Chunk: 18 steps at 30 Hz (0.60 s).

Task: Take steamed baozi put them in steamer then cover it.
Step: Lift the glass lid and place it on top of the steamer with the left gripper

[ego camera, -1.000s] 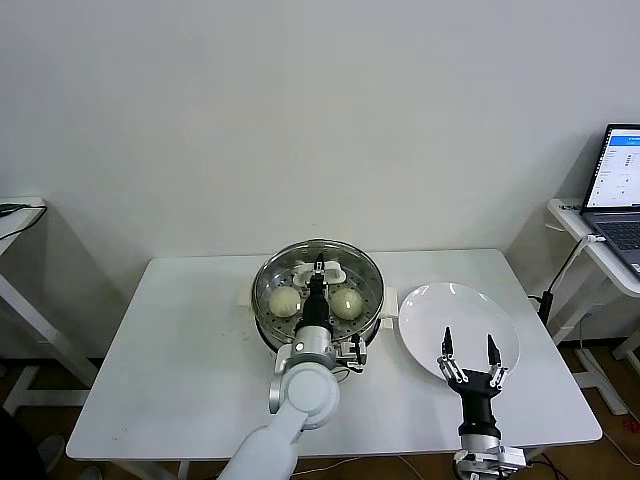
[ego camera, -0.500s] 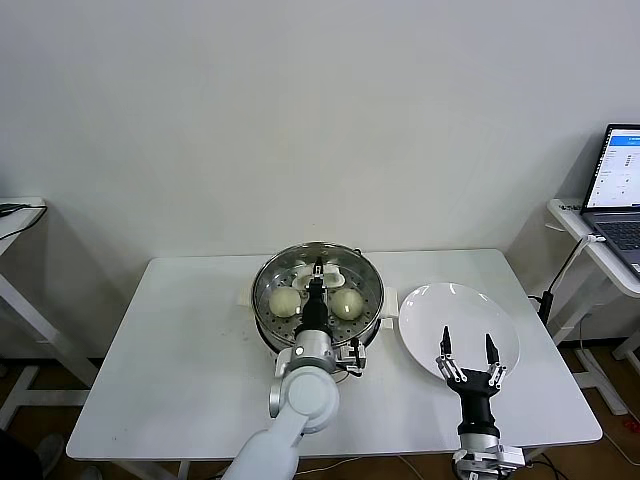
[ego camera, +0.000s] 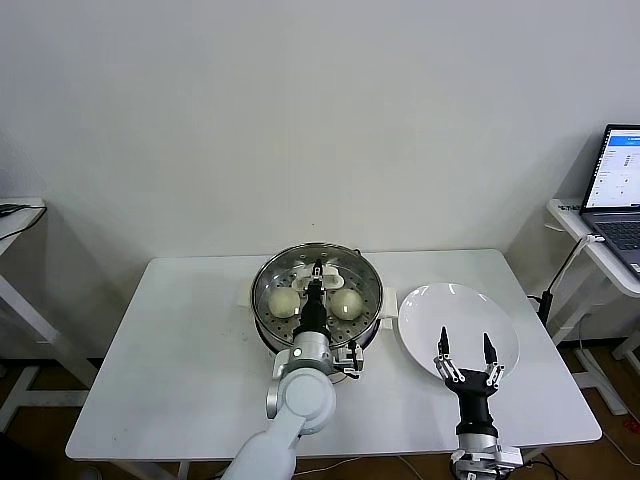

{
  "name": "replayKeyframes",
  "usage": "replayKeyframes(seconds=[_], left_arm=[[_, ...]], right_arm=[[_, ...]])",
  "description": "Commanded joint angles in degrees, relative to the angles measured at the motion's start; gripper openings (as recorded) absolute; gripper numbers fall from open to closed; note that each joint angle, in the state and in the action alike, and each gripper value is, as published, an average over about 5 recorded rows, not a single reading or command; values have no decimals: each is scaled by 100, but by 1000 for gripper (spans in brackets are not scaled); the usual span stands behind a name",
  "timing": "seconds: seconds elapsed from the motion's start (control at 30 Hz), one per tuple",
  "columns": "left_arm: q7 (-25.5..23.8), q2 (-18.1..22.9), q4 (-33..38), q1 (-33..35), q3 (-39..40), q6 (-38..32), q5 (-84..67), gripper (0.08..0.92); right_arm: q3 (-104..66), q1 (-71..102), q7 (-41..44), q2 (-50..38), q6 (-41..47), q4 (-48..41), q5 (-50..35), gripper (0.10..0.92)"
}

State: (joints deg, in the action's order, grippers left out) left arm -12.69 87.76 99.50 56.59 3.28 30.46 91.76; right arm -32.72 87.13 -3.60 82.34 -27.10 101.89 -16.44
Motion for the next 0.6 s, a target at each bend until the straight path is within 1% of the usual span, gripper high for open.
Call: replayKeyframes(seconds=[0.03,0.33,0.47,0.6], left_arm=[[-10,-123,327,188,2,-59,-8,271],[129,-546,1274,779,51,-91,-149,530],[478,-722,1920,1079,-33,-114,-475,643],[1041,-873,2723,1525,-342,-300,-1328,760]], right_arm=[[18,-5,0,-3,-1,-2,12,823],[64,-21,-4,-19,-5,-36,44,823],[62,-12,-6,-34,-11,-45,52,823],[61,14,-5,-66,83,-14,61,823]])
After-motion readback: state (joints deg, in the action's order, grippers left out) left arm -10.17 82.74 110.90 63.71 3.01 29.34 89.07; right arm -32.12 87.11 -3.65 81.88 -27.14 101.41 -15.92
